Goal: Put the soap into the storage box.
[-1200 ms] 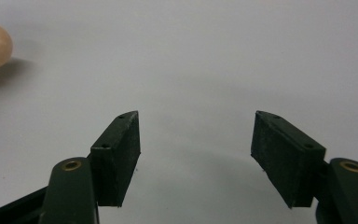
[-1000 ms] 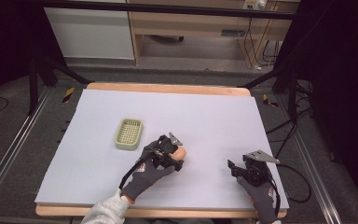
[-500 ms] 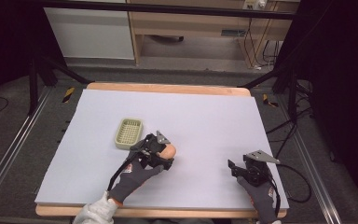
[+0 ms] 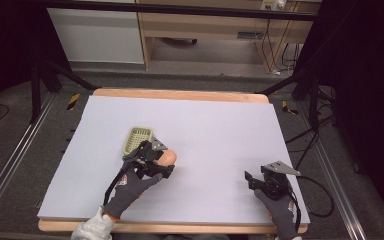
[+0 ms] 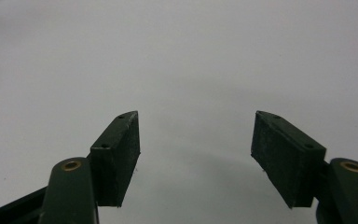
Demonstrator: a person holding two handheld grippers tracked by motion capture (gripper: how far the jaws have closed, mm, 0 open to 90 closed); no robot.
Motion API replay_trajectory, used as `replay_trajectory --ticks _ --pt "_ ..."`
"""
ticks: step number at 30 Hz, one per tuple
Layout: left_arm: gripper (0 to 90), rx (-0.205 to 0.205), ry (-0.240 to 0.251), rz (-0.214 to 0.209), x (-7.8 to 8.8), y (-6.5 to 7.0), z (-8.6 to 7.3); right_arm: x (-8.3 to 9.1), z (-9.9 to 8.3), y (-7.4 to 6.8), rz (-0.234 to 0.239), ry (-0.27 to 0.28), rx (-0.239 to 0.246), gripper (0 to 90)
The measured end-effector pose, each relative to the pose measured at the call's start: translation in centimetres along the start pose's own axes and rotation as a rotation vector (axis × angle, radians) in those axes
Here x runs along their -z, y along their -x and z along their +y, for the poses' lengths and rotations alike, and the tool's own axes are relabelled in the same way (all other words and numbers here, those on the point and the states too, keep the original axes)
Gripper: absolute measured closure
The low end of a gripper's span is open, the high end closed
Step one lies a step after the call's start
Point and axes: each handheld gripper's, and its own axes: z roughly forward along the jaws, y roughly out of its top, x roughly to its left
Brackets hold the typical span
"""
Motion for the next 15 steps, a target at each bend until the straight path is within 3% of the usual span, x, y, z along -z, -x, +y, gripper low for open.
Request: replay_trajectory --ticks 15 --pt "31.2 0.064 0.024 0.059 1.2 -3.1 -0.1 0.0 0.0 0.0 0.004 0.002 -0.004 32.5"
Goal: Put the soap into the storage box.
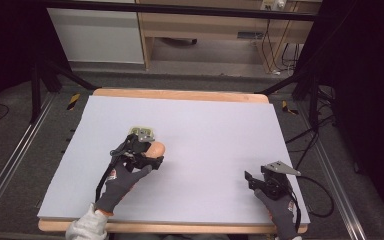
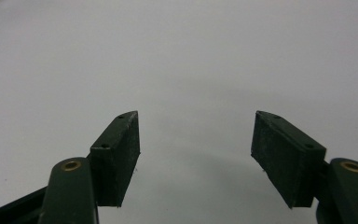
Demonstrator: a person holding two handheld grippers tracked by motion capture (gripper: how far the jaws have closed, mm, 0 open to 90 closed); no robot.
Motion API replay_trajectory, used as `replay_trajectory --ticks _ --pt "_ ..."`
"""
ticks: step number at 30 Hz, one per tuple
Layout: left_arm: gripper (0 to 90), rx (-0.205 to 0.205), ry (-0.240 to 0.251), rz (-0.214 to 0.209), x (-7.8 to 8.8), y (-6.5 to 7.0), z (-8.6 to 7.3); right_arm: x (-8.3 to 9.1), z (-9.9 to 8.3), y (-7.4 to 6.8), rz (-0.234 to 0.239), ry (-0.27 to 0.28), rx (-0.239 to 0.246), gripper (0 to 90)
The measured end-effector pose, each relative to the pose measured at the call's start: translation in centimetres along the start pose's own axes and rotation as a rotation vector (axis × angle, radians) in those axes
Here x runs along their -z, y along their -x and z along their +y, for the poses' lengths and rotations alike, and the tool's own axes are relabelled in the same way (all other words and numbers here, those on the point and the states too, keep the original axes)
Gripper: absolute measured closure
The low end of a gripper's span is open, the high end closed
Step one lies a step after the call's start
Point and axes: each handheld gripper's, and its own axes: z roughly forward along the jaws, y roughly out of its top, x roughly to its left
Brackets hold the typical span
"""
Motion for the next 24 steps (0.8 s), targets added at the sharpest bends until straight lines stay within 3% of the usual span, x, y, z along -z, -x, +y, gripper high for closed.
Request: replay_trajectory --ticks 7,24 --pt "31.2 0.03 0.013 0.02 0.2 -1.4 0.3 -0.1 0.0 0.0 0.0 -0.001 -0.001 32.4" --pt "31.3 0.059 0.013 0.05 -0.6 -3.3 1.0 -0.1 0.1 0.1 -0.006 0.005 -0.001 32.1"
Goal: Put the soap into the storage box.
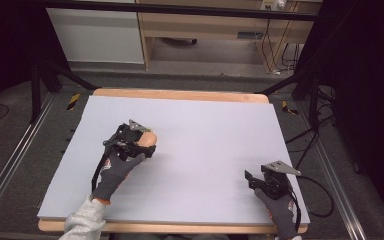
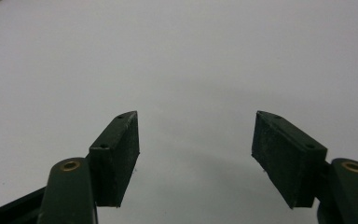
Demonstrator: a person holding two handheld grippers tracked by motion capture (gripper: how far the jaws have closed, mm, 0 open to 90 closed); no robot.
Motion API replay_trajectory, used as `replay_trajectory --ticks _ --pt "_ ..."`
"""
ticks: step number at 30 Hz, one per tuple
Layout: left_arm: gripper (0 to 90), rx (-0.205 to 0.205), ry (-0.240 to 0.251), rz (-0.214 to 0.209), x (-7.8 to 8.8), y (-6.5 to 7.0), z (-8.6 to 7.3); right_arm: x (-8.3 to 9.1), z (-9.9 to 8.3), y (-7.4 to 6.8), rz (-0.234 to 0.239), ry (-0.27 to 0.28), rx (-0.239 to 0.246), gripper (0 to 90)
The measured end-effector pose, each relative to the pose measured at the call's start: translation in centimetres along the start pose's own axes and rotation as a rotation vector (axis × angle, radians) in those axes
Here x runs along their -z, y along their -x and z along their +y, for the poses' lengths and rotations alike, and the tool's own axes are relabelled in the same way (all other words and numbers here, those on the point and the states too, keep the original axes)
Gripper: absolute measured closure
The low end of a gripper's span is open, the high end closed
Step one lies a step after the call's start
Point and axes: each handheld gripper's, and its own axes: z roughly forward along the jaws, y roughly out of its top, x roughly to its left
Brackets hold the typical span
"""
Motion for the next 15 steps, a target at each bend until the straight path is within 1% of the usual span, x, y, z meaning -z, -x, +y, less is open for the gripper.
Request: replay_trajectory --ticks 1,4,5,10,11,13,15 --pt "31.3 0.007 0.0 0.004 -0.1 -0.2 0.0 0.0 0.0 0.0 -0.003 -0.001 0.001 32.0" --pt "31.3 0.003 -0.007 0.007 -0.2 -0.5 0.1 0.1 0.0 0.0 -0.001 0.002 -0.004 32.0" --pt "31.3 0.011 -0.006 0.011 -0.5 -0.8 0.1 0.0 0.0 0.1 -0.004 0.004 -0.003 32.0" --pt "31.4 0.016 -0.014 0.02 -1.0 -1.4 0.3 0.0 0.0 0.0 -0.001 0.001 -0.003 32.1" --pt "31.4 0.024 -0.016 0.02 -1.1 -1.5 0.3 0.0 0.0 0.0 -0.001 0.002 -0.003 32.0" --pt "31.3 0.023 -0.016 0.029 -1.2 -1.7 0.3 -0.1 0.0 0.0 -0.003 -0.001 0.002 32.1" --pt "31.4 0.033 -0.02 0.035 -1.5 -2.1 0.3 0.0 0.0 0.0 -0.001 -0.001 -0.004 32.1"
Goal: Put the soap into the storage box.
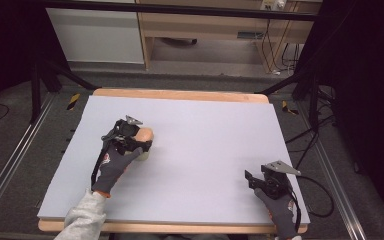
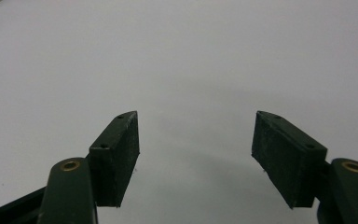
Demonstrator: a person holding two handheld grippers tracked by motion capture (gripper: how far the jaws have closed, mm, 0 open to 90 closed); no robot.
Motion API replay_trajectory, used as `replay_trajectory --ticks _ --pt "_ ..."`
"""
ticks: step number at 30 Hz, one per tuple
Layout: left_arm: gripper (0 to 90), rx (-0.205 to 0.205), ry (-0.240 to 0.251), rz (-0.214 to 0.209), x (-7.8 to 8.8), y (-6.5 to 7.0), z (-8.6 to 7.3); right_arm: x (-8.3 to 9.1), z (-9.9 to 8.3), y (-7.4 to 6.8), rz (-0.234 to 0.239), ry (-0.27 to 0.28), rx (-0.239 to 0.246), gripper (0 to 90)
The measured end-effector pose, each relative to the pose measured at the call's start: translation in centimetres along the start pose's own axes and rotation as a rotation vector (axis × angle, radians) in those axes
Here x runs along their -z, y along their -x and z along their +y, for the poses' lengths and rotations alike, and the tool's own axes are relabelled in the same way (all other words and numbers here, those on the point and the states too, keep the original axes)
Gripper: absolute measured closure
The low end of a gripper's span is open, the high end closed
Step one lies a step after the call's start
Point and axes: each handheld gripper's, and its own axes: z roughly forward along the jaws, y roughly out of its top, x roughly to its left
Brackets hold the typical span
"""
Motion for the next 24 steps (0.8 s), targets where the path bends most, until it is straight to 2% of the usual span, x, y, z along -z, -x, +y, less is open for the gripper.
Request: replay_trajectory --ticks 21,24 --pt "31.4 0.048 -0.031 0.033 -2.5 -1.6 0.0 0.0 0.0 -0.1 0.011 -0.002 -0.01 32.1" --pt "31.4 0.049 -0.039 0.037 -2.7 -1.7 -0.1 -0.1 0.0 0.0 0.007 -0.002 0.0 32.1"
